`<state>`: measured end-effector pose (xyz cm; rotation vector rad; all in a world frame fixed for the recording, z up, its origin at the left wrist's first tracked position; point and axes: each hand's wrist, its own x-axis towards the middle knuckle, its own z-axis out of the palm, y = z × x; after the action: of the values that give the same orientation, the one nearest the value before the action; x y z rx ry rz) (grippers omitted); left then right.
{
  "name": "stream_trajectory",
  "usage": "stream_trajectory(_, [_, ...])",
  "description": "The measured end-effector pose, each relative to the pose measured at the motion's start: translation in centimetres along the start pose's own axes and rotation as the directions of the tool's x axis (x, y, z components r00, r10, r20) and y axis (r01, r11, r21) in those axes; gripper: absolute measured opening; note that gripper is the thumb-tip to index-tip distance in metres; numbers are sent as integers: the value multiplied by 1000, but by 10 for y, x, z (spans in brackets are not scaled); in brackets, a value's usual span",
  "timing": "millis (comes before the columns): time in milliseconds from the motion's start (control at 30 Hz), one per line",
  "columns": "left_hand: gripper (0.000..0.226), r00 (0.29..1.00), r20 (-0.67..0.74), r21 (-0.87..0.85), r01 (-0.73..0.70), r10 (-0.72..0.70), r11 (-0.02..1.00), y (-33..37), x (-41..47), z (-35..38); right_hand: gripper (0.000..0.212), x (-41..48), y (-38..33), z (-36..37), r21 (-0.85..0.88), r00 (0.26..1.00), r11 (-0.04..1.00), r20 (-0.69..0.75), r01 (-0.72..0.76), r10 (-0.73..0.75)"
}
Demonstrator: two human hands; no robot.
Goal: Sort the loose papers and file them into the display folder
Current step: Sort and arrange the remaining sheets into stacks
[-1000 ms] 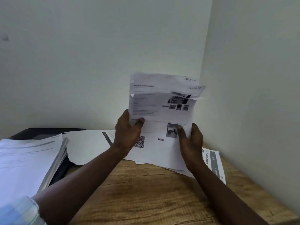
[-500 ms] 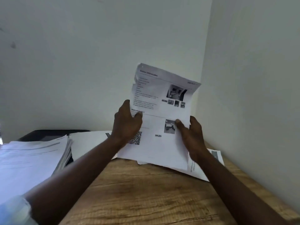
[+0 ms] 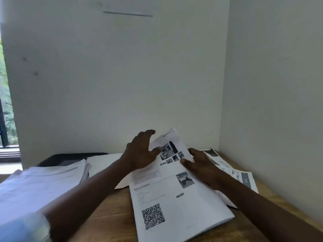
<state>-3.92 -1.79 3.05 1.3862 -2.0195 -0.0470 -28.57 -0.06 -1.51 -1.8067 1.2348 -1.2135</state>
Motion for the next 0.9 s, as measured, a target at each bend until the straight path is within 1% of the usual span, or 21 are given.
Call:
stream_trajectory(67, [52, 1000, 26, -66, 4, -3, 998, -4, 21, 15, 15, 4, 1, -5, -5, 998, 1000, 59, -3, 3])
stream_trajectory(133, [34, 999, -4, -253, 47, -49, 966, -14, 31, 34, 18, 9, 5, -9, -44, 997, 999, 80, -21, 24])
stream_trajectory(200, [22, 994, -24, -415, 88, -108, 906, -27, 31, 52, 18, 14, 8, -11, -55, 992, 997, 109, -54, 60])
stream_trajectory(233, [21, 993, -19, -474, 93, -115, 876, -33, 29, 60, 16, 17, 8, -11, -62, 990, 997, 124, -52, 59])
stream_trajectory(300, [22, 993, 22, -546, 108, -115, 831, -44, 23, 75, 15, 27, 8, -10, -81, 994, 995, 85, -54, 61])
stream_trajectory(400, [22, 993, 7, -549, 106, -122, 829, -53, 17, 87, 28, 44, 19, -3, -68, 996, 994, 9, -89, 89])
stream_trajectory(467, [18, 993, -18, -538, 85, -113, 838, -54, 16, 91, 29, 48, 33, 6, -38, 996, 995, -14, -91, 91])
stream_trajectory(600, [16, 992, -35, -609, 74, -120, 790, -51, 16, 86, 31, 44, 48, 16, 14, 995, 999, -89, -51, 52])
stream_trajectory(700, [18, 982, -25, -708, 114, -185, 697, -46, 16, 82, 39, 44, 50, 15, 72, 989, 994, -118, -84, 92])
stream_trajectory(767, [19, 975, -51, -751, 104, -214, 652, -46, 16, 80, 33, 46, 55, 12, 104, 988, 990, -105, -98, 109])
stream_trajectory(800, [15, 973, -45, -767, 111, -226, 632, -45, 15, 80, 28, 46, 56, 11, 118, 989, 988, -97, -100, 112])
stream_trajectory(833, [4, 974, -39, -798, 105, -225, 594, -46, 15, 81, 25, 46, 56, 10, 129, 990, 987, -85, -100, 111])
stream_trajectory(867, [9, 973, -33, -819, 105, -229, 564, -45, 15, 80, 24, 47, 56, 9, 133, 992, 986, -69, -99, 109])
stream_trajectory(900, [15, 970, -29, -859, 99, -240, 503, -46, 15, 79, 25, 47, 55, 8, 125, 993, 987, -59, -97, 105])
